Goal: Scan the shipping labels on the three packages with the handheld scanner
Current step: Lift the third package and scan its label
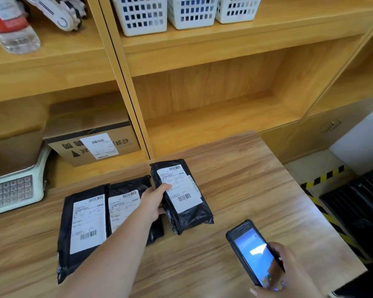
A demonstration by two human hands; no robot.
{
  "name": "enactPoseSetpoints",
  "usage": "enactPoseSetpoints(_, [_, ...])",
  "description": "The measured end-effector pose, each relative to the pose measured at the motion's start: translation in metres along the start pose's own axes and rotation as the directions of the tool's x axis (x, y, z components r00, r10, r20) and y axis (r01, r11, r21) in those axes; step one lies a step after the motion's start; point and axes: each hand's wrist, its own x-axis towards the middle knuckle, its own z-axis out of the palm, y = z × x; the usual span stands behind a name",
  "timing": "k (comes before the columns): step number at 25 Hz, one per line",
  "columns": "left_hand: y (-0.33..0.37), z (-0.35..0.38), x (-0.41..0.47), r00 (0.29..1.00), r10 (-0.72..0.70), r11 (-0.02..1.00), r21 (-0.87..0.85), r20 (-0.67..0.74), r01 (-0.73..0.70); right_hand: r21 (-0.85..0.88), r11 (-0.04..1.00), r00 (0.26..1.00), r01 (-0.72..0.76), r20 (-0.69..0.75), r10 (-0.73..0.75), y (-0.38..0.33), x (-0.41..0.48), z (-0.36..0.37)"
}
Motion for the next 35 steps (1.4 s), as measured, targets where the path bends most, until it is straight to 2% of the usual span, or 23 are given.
enactPoseSetpoints(4, [-0.004,0.000,0.011,0.999,-0.009,1.000,0.017,-0.037,0.010,-0.031,1.000,0.999,0.003,-0.033,-0.004,0.005,0.001,0.004])
enactPoseSetpoints(6, [-0.005,-0.001,0.014,0.999,-0.018,1.000,0.016,-0.034,0.019,-0.028,1.000,0.994,0.011,-0.108,-0.014,0.010,0.007,0.007])
enactPoseSetpoints(10, [-0.005,-0.003,0.018,1.000,-0.003,0.999,0.045,-0.027,0.005,-0.034,0.999,0.987,-0.013,-0.161,0.008,0.015,0.014,0.011])
enactPoseSetpoints(26, [-0.003,-0.008,0.027,0.998,-0.054,0.981,0.187,-0.042,0.061,0.030,0.999,0.983,0.029,-0.182,-0.023,0.006,0.016,0.020])
enactPoseSetpoints(31, [0.000,-0.009,0.025,0.997,-0.072,0.981,0.178,-0.021,0.074,0.025,0.998,0.972,0.052,-0.231,-0.045,0.005,0.018,0.020])
enactPoseSetpoints(35, [0.007,-0.011,0.013,0.999,-0.049,0.985,0.163,-0.015,0.051,-0.004,0.997,0.973,0.073,-0.218,-0.072,0.003,0.018,0.024])
